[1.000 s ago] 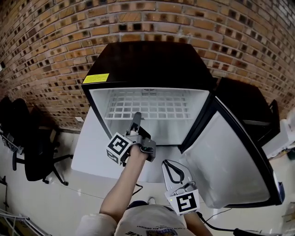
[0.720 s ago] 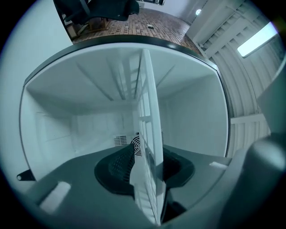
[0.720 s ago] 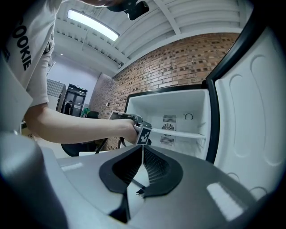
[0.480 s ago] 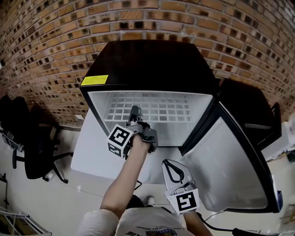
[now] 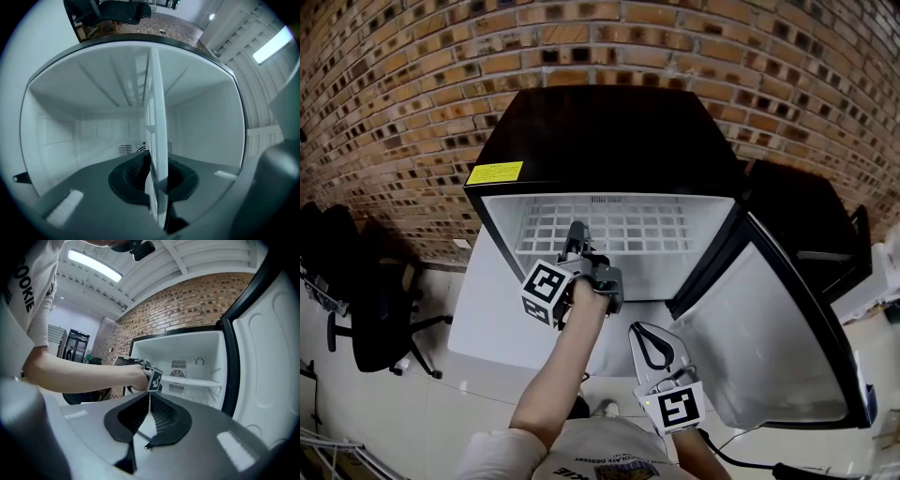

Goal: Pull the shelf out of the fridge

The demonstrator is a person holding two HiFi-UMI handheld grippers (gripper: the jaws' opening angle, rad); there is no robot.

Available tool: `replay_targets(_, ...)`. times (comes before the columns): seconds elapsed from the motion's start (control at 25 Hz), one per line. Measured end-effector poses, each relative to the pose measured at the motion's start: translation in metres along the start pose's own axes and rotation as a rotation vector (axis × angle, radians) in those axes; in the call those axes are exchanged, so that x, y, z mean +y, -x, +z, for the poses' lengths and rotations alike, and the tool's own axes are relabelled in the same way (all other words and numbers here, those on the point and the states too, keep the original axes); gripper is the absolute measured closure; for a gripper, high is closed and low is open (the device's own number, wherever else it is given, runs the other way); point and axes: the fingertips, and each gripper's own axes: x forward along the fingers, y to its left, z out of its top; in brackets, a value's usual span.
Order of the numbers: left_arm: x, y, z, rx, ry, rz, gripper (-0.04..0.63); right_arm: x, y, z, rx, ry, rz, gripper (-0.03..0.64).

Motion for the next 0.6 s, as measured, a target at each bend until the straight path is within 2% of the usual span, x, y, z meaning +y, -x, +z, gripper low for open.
replay_targets(0.24, 0.0004, 0.0005, -0.0005, 0.037, -0.004, 0.023, 0.578, 0.0054, -0.0003, -0.0005, -0.007, -0.005, -0.002, 0.601)
replay_targets(0.6, -0.0011, 0.0054, -0.0011, 0.024, 0.001, 0.024, 0.578, 0.0005, 0.0067, -0.0032, 0.005, -0.003, -0.007, 0.601)
